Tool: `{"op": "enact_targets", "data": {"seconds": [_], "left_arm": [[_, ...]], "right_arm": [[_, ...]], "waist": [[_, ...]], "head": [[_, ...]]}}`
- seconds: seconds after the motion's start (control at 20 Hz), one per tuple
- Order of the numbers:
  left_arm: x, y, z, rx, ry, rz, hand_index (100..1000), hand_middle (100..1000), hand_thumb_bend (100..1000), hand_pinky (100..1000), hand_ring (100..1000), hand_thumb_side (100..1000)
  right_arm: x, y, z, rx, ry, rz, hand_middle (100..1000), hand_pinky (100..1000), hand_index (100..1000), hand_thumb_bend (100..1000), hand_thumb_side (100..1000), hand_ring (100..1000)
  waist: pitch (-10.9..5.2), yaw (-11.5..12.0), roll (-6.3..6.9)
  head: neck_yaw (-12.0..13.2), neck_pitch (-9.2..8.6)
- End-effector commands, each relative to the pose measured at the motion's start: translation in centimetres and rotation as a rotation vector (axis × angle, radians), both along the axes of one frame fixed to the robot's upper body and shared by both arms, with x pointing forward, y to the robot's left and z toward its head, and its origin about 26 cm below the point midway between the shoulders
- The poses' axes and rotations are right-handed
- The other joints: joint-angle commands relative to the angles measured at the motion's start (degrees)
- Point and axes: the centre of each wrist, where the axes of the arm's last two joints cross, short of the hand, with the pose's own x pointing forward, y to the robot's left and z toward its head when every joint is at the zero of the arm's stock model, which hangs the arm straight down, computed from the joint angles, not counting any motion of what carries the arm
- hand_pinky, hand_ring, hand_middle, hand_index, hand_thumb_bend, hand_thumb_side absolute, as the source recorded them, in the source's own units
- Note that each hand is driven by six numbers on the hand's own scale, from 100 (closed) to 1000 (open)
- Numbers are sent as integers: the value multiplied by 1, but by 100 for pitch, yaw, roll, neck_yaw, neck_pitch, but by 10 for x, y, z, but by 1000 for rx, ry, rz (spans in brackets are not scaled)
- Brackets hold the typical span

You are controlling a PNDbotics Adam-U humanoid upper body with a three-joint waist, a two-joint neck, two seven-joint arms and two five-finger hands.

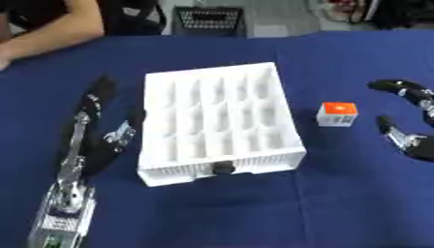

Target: Pick up objects on the table and place them in the box.

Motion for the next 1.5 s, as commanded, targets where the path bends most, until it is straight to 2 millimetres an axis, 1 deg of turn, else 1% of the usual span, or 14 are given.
{"op": "enact_targets", "data": {"seconds": [0.05,0.25,0.45,0.7,1.1,1.25,1.5], "left_arm": [[0,0,6,5,-20,-9,1000,904,800,1000,924,640],[0,1,5,7,-18,-9,1000,904,801,1000,924,641],[0,1,5,8,-18,-11,1000,905,802,1000,924,640],[0,1,6,9,-18,-11,1000,905,801,1000,924,640],[-1,1,5,12,-16,-13,1000,905,802,1000,924,640],[-1,1,5,13,-14,-17,1000,905,802,1000,925,640],[-1,1,4,15,-11,-21,1000,905,801,1000,925,642]], "right_arm": [[0,-10,13,-75,-18,5,884,1000,947,138,632,967],[6,-27,20,-146,-19,12,877,1000,943,154,633,972],[11,-41,21,-200,-7,15,873,1000,941,166,630,977],[13,-47,22,-225,-10,11,872,1000,940,175,626,981],[21,-57,33,-306,-13,24,865,1000,940,215,633,987],[27,-61,37,-351,-11,38,854,1000,939,253,646,980],[39,-66,39,-412,0,58,847,1000,931,357,658,959]], "waist": [[-71,8,-12],[-79,17,-27],[-83,15,-31],[-92,6,-30],[-107,25,-45],[-109,40,-51],[-114,62,-57]], "head": [[32,-106],[32,-114],[31,-121],[31,-148],[25,-163],[12,-164],[2,-160]]}}
